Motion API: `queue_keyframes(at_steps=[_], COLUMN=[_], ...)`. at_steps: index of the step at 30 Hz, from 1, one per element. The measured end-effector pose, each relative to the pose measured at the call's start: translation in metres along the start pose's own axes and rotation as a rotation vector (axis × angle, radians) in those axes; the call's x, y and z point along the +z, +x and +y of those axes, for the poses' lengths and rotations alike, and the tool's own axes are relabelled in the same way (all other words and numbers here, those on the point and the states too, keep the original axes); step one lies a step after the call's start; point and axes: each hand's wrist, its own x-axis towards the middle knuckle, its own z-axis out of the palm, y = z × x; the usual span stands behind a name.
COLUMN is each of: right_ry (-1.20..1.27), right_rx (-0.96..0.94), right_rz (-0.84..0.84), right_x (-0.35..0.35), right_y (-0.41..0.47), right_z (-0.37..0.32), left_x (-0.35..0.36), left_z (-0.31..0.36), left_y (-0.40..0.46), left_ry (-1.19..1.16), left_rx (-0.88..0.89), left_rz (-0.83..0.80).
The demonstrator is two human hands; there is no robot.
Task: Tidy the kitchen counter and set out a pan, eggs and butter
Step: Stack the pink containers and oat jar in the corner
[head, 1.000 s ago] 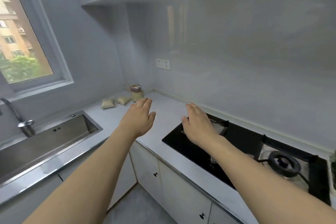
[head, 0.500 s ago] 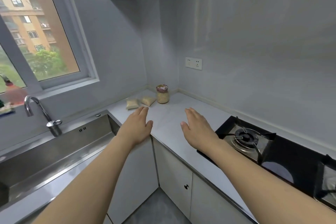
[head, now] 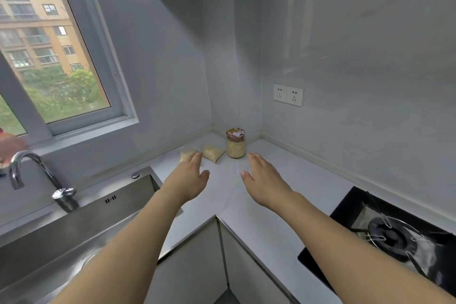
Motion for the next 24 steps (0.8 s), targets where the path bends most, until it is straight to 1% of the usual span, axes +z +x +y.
queue_keyframes(at_steps=[6, 16, 24], right_ry=[0.005, 0.045, 0.115], right_rx=[0.024, 0.077, 0.137], right_rz=[-0.016, -0.047, -0.061], right_x=[-0.009, -0.009, 0.008], right_y=[0.073, 0.157, 0.232], right_z=[0.025, 0.062, 0.091], left_x=[0.000, 0.022, 0.044], left_z=[-0.002, -0.001, -0.023], left_y=[0.076, 0.168, 0.254], left_ry=[-0.058, -0.118, -0.123], left_rx=[-0.017, -0.018, -0.003], left_rz=[0.041, -0.030, -0.113])
